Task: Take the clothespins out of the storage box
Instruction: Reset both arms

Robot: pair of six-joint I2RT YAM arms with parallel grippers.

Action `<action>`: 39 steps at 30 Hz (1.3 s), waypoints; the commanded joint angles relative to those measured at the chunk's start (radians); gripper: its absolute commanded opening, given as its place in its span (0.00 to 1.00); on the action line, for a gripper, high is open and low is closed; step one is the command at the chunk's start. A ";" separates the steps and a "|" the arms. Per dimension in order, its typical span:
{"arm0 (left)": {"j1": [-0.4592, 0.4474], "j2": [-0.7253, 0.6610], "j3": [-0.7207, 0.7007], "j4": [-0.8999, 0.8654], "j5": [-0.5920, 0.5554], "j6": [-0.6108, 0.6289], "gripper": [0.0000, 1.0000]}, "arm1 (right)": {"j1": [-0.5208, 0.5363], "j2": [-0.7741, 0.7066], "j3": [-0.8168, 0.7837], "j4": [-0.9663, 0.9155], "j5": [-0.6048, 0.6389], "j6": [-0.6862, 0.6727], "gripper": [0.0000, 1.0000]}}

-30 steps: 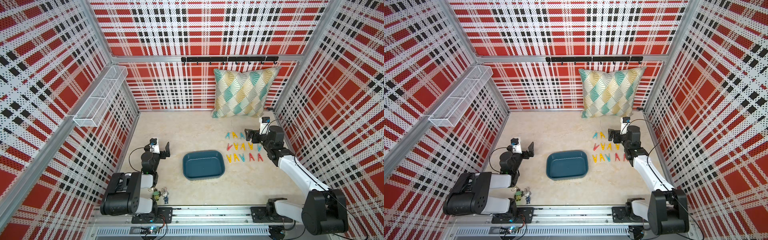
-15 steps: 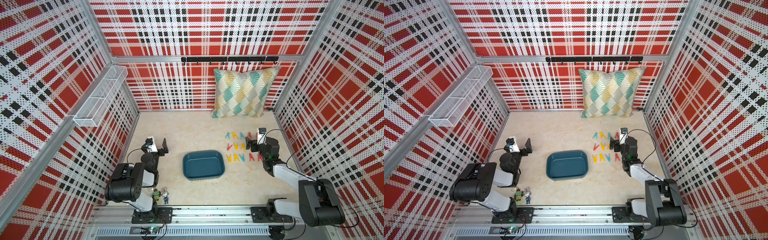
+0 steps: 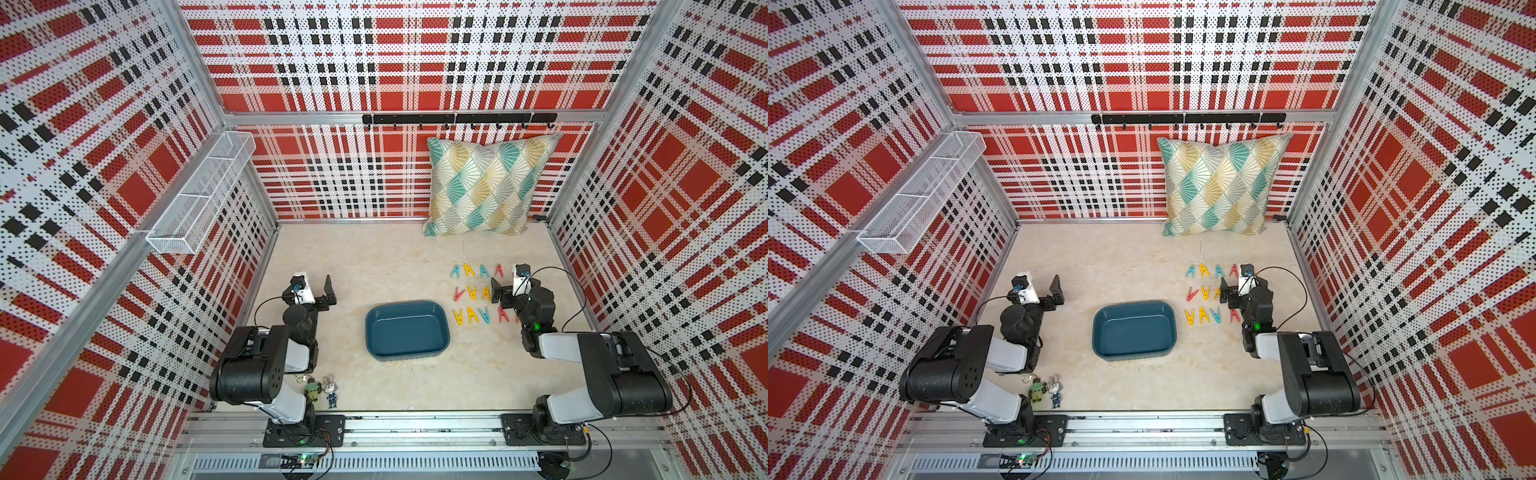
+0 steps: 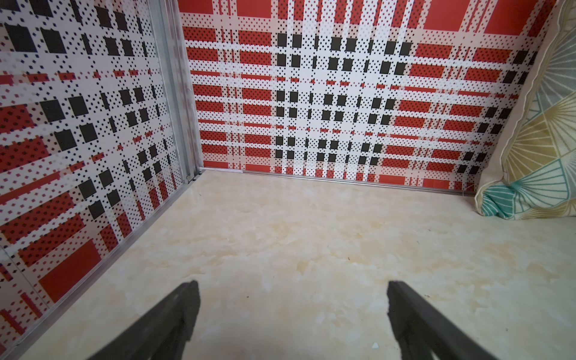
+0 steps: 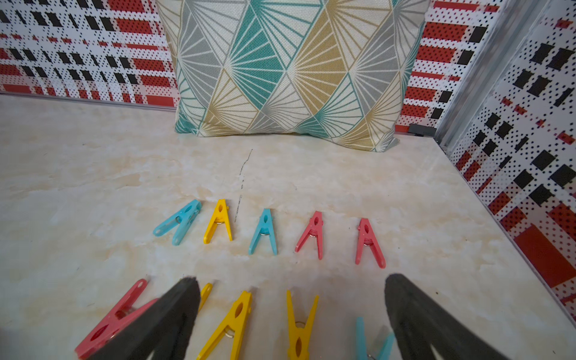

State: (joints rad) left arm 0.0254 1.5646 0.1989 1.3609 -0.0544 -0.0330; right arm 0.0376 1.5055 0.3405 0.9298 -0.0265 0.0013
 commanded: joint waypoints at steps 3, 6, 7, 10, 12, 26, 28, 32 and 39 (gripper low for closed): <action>-0.007 0.000 0.014 0.006 -0.010 0.007 0.99 | -0.024 0.030 -0.045 0.151 -0.028 0.015 1.00; -0.008 -0.001 0.015 0.004 -0.010 0.007 0.99 | -0.024 0.031 -0.044 0.151 -0.021 0.017 1.00; -0.007 -0.001 0.015 0.004 -0.010 0.008 0.99 | -0.025 0.031 -0.039 0.142 -0.020 0.019 1.00; -0.007 -0.001 0.014 0.004 -0.010 0.007 0.99 | -0.027 0.036 -0.029 0.127 -0.013 0.026 1.00; -0.009 -0.002 0.016 0.004 -0.010 0.008 0.99 | -0.027 0.036 -0.028 0.127 -0.014 0.026 1.00; -0.007 -0.001 0.015 0.004 -0.011 0.007 0.99 | -0.027 0.033 -0.032 0.131 -0.012 0.026 1.00; -0.007 -0.001 0.016 0.004 -0.012 0.007 0.99 | -0.027 0.033 -0.032 0.130 -0.012 0.026 1.00; -0.009 -0.002 0.015 0.004 -0.012 0.008 0.99 | -0.027 0.034 -0.030 0.130 -0.012 0.027 1.00; -0.010 -0.001 0.016 0.004 -0.016 0.010 0.99 | -0.027 0.034 -0.030 0.129 -0.012 0.026 1.00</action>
State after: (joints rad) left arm 0.0242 1.5646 0.1993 1.3605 -0.0612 -0.0326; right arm 0.0166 1.5280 0.3008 1.0382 -0.0406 0.0196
